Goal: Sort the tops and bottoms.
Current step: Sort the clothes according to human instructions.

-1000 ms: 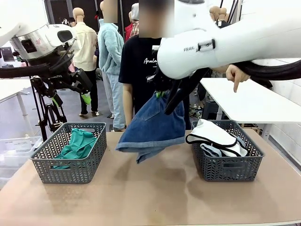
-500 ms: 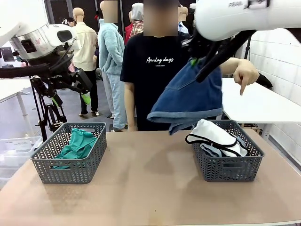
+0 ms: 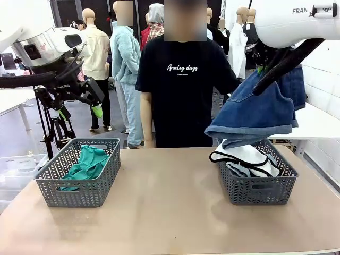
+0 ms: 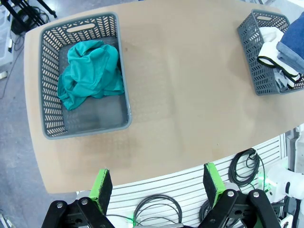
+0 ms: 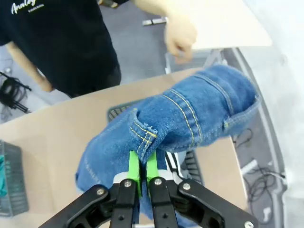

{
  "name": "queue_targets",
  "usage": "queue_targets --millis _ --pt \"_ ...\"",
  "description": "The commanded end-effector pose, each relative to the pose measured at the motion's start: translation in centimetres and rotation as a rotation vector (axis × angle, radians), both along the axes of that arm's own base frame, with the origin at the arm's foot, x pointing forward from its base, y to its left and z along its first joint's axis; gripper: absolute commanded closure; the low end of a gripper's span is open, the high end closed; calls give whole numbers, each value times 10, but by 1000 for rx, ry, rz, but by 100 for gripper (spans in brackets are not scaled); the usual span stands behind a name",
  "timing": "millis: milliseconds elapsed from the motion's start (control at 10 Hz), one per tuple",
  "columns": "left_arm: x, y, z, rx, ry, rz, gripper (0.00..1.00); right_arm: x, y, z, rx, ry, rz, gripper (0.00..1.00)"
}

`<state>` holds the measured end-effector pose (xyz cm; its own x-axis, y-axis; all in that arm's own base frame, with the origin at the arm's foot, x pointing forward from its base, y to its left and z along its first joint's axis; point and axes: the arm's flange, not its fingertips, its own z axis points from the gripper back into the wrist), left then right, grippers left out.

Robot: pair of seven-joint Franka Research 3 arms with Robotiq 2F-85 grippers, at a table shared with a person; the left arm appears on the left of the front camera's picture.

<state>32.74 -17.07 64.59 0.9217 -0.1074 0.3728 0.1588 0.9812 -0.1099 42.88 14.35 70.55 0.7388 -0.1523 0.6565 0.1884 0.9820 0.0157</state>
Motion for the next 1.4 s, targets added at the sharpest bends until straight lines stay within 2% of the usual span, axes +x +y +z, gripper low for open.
queue_targets --millis 0,200,300,600,800,1100,1300 --pt "0 2 0 -12 3 -13 0 4 15 7 -7 -15 61 100" --pt "0 2 0 -12 3 -13 0 4 15 7 -7 -15 61 100" --pt "0 2 0 -12 3 -13 0 0 12 -1 -7 1 25 100" --pt "0 2 0 -12 3 -13 0 24 -34 -15 -33 45 -154 100" --pt "0 2 0 -12 3 -13 0 40 -43 -56 -26 142 -194 100" --pt "0 2 0 -12 3 -13 0 75 2 -149 -55 308 -121 100" --pt "0 2 0 -12 3 -13 0 93 20 -174 -21 323 -64 100"
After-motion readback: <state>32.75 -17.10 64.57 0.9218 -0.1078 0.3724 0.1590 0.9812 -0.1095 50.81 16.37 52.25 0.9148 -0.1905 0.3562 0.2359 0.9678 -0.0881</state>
